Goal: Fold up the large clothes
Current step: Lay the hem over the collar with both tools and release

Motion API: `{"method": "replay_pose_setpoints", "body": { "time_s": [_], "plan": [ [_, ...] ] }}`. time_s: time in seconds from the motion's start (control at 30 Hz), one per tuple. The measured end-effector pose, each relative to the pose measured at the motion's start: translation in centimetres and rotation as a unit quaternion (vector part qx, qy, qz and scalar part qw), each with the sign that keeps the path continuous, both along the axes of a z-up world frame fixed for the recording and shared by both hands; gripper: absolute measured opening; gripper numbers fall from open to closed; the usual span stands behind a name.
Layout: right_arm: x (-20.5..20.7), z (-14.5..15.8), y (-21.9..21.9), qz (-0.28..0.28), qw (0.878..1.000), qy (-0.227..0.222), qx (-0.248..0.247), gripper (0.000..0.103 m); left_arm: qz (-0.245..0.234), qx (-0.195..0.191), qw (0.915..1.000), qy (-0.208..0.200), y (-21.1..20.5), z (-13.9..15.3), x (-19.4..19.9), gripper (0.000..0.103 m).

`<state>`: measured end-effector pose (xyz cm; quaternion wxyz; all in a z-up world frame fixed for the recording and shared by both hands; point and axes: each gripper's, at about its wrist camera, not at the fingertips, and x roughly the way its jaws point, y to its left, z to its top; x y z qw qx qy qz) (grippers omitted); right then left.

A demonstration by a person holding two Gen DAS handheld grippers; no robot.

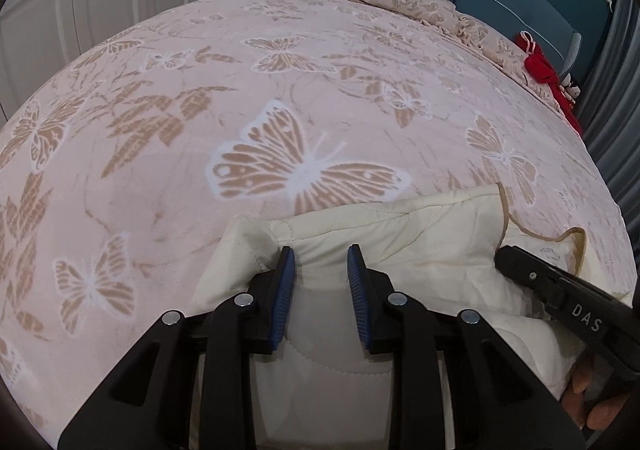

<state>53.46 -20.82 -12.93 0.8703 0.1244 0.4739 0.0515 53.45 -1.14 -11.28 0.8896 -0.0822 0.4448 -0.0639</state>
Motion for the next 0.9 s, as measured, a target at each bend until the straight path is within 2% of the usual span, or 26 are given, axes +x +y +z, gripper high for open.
{"method": "replay_pose_setpoints", "body": {
  "time_s": [0.17,0.27,0.37,0.43,0.53,0.63,0.7,0.73,0.9],
  "plan": [
    [0.8,0.1,1.6,0.023,1.000,0.003,-0.011,0.022,0.001,0.005,1.0000,-0.006,-0.1,-0.2,0.0,0.027],
    [1.4,-0.4,2.0,0.017,0.999,0.011,-0.032,0.014,0.000,0.004,0.9999,-0.013,-0.1,-0.4,-0.1,0.027],
    [1.1,-1.1,1.5,0.002,0.999,0.007,-0.033,0.004,-0.001,0.000,0.9998,-0.020,0.0,-0.7,-0.2,0.027],
    [1.0,-1.7,1.1,-0.002,1.000,0.003,-0.026,0.003,0.000,0.003,0.9997,-0.024,0.0,-1.0,-0.2,0.027],
    [0.9,-2.1,1.5,-0.002,0.999,-0.006,-0.040,0.003,0.002,0.019,0.9994,-0.027,-0.5,-1.2,-0.1,0.027],
    [0.9,-1.7,1.3,-0.005,0.999,-0.011,-0.036,0.003,0.002,0.023,0.9994,-0.028,-0.6,-1.0,-0.1,0.027],
    [-0.1,-0.5,0.6,-0.024,0.999,-0.028,-0.028,0.006,0.002,0.012,0.9996,-0.024,-0.2,-0.9,0.0,0.027],
    [-1.1,0.6,-0.3,-0.051,0.997,-0.042,-0.035,0.008,0.001,0.008,0.9997,-0.023,-0.1,-0.8,0.0,0.027],
    [-7.2,4.8,-9.0,-0.131,0.988,-0.078,-0.005,0.010,0.001,-0.010,0.9998,-0.018,0.1,1.6,-0.6,0.028]
  ]
}}
